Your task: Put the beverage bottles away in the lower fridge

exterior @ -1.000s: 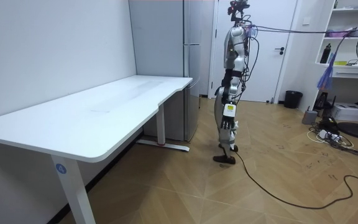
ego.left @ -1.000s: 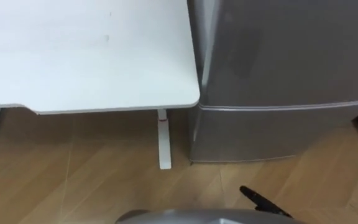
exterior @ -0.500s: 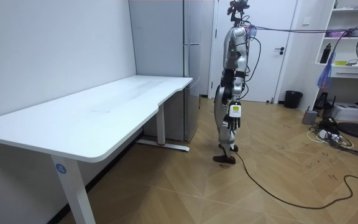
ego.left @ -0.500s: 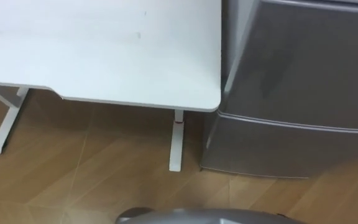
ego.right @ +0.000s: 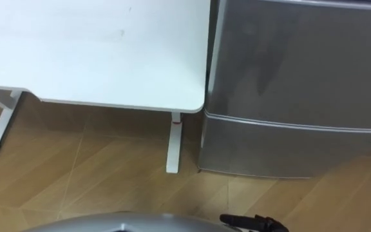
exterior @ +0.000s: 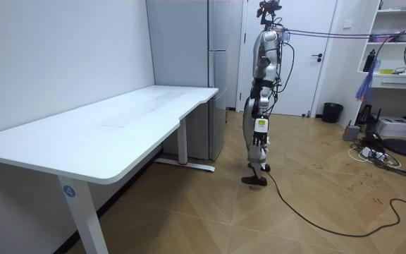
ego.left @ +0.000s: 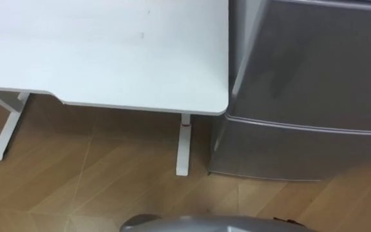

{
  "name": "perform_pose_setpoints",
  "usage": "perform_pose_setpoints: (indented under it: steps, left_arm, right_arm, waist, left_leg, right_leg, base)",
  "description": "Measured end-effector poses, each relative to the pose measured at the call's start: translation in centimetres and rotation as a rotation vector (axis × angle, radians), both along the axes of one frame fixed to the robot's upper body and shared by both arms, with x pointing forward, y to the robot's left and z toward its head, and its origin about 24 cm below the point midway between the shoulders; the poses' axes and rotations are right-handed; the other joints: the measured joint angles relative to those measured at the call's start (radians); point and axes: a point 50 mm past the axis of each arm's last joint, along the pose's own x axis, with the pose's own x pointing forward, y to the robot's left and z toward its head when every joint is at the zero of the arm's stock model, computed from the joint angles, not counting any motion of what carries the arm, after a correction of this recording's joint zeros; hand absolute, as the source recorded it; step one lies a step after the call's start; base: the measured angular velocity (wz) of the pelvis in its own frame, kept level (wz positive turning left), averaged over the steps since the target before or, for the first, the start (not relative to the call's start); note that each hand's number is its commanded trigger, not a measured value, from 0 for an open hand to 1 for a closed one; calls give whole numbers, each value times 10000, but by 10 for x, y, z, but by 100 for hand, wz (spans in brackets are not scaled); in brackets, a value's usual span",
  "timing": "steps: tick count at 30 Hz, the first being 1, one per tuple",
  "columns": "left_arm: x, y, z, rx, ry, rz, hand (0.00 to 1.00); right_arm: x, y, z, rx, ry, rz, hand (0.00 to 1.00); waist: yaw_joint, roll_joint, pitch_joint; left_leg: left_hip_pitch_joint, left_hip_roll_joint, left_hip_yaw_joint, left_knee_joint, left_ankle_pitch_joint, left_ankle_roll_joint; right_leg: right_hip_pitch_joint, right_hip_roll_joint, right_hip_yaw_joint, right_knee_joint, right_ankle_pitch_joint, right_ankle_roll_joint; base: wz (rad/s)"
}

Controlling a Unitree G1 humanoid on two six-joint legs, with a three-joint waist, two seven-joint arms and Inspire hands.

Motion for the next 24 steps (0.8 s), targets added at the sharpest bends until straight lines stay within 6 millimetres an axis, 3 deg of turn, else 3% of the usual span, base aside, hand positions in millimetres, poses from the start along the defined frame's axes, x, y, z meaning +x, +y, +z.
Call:
perform_pose_setpoints:
  steps: [4,11,24]
  left_arm:
    - [11,1,0,81,-180,-391,0]
    - [5,2,0,104,-27,-366,0]
    - [3,1,0,-69,331,-409,0]
  right_arm:
    - [0,0,0,-3,-28,-168,0]
    - [-10,-2,0,-59,30,-1154,0]
    - [-19,-6,0,-393,360,-1694,0]
  waist:
    - [-129,-2,0]
    - [-219,0,-14]
    - [-241,32,-57]
  left_leg:
    - [85,10,129,-67,-3,6]
    - [308,28,359,-168,-15,33]
    - [323,31,376,-204,-17,35]
  right_leg:
    - [6,5,209,12,-4,-7]
    - [2,11,535,40,-1,-3]
    - [-3,10,568,51,-1,-4]
  base:
    - [-11]
    - [-13]
    - [0]
